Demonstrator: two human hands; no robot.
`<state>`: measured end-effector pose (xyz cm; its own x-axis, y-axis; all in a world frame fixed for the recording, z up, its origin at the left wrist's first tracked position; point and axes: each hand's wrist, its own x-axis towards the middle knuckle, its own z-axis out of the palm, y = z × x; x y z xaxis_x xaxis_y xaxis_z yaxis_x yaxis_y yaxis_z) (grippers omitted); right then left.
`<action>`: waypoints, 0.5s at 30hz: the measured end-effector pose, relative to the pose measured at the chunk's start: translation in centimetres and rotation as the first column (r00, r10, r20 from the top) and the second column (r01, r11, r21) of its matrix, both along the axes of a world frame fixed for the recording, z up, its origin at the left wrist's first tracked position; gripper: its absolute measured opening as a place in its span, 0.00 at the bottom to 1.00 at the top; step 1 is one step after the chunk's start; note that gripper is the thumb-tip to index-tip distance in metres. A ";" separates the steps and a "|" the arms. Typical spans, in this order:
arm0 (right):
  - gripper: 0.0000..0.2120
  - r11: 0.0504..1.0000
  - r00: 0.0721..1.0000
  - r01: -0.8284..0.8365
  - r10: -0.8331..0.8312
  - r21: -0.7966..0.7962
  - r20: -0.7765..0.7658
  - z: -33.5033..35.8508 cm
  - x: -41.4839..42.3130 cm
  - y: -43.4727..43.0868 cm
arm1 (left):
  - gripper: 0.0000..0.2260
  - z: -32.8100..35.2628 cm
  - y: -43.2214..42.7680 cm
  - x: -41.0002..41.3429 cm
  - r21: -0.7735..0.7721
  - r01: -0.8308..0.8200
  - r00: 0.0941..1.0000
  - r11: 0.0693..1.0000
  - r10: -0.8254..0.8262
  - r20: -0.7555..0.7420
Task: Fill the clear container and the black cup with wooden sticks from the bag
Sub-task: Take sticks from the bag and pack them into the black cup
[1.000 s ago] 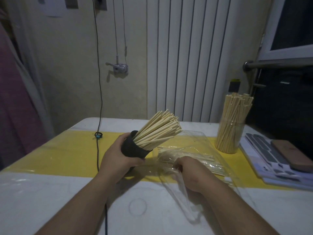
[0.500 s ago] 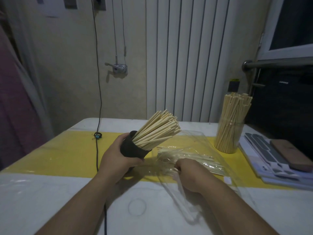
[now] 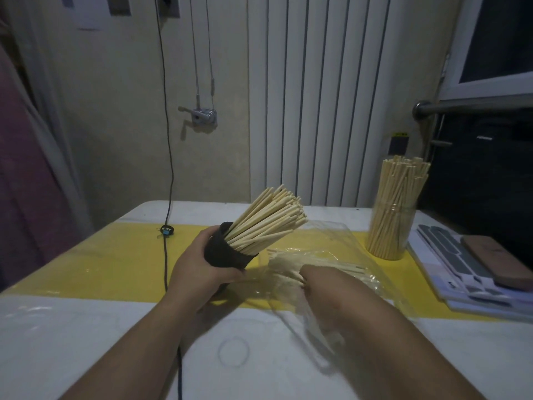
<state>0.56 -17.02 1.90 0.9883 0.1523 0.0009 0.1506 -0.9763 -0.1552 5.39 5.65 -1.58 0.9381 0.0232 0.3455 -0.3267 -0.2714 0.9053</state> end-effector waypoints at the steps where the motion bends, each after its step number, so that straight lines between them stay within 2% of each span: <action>1: 0.05 1.000 1.000 -0.011 0.011 -0.015 0.006 0.3 0.0 -0.1 | 0.34 0.1 0.0 0.0 0.001 -0.002 1.000 1.000 0.002 0.002; 2: 0.04 1.000 1.000 -0.012 0.013 -0.027 0.015 0.4 0.0 -0.2 | 0.34 0.1 -0.1 -0.1 0.003 -0.003 1.000 1.000 0.003 0.003; 5: 0.14 0.999 0.999 0.038 -0.038 -0.020 0.029 1.2 -0.3 -0.4 | 0.34 0.2 -0.1 -0.2 0.001 0.004 1.000 1.000 -0.004 -0.004; 7: 0.16 0.996 0.995 0.081 -0.078 -0.041 0.060 2.0 -0.7 -0.5 | 0.35 0.2 -0.1 -0.2 0.000 0.008 1.000 1.000 -0.008 -0.012; 11: 0.16 0.990 0.969 0.132 -0.120 -0.039 0.215 3.4 -1.6 -0.7 | 0.35 0.2 0.0 -0.1 -0.017 0.004 1.000 1.000 -0.004 -0.021; 15: 0.16 0.989 0.880 0.091 -0.135 0.118 0.456 3.7 -2.0 -0.6 | 0.35 0.3 -0.1 -0.2 -0.023 0.000 1.000 1.000 0.000 -0.027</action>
<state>-1.41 -17.65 5.59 0.8828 0.0168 0.4695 0.1164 -0.9760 -0.1839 5.22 5.50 -1.31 0.9472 0.0308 0.3193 -0.3020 -0.2502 0.9199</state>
